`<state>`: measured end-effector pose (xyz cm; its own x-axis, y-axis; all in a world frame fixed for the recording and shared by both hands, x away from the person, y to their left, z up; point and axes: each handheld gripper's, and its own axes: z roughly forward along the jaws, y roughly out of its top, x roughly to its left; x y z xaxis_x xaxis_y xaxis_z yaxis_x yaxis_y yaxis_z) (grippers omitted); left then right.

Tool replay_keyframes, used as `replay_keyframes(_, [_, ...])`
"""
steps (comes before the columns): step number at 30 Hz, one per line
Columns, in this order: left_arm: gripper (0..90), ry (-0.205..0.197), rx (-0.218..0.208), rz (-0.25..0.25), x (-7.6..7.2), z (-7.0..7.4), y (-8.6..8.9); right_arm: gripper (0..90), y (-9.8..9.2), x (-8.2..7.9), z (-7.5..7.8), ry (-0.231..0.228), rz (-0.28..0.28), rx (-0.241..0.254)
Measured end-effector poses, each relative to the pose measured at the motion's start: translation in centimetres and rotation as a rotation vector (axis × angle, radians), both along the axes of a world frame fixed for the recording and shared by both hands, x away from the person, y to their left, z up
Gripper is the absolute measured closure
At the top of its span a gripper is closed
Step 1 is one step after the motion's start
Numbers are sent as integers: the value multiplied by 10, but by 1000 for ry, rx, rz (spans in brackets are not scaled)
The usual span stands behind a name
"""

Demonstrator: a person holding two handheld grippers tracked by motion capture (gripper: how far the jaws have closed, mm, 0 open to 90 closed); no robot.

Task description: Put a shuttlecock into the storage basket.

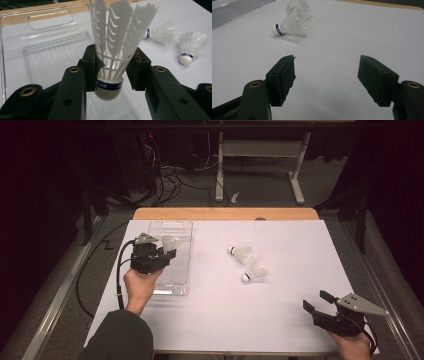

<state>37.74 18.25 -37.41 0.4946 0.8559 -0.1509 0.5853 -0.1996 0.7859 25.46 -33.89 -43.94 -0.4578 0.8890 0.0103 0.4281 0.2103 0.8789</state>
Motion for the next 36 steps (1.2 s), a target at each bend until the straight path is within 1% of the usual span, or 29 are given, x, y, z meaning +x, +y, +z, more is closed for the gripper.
replay_keyframes(15, [636, 12, 0, 21, 16, -5, -6, 305, 0, 1, -1, 4, 1, -2])
replay_keyframes(19, [637, 15, 10, 24, 22, -5, -7, 305, 0, 1, -1, 7, 2, -2])
replay_keyframes(23, [637, 12, 10, 40, 28, -6, -8, 305, 0, 1, -1, 5, 3, -2])
replay_keyframes(26, [637, 13, 22, 48, 32, -7, -10, 305, 0, 1, -1, 5, 3, -2])
replay_keyframes(36, [636, 18, 28, 68, 47, -9, -16, 305, 1, 1, 0, 5, 6, -3])
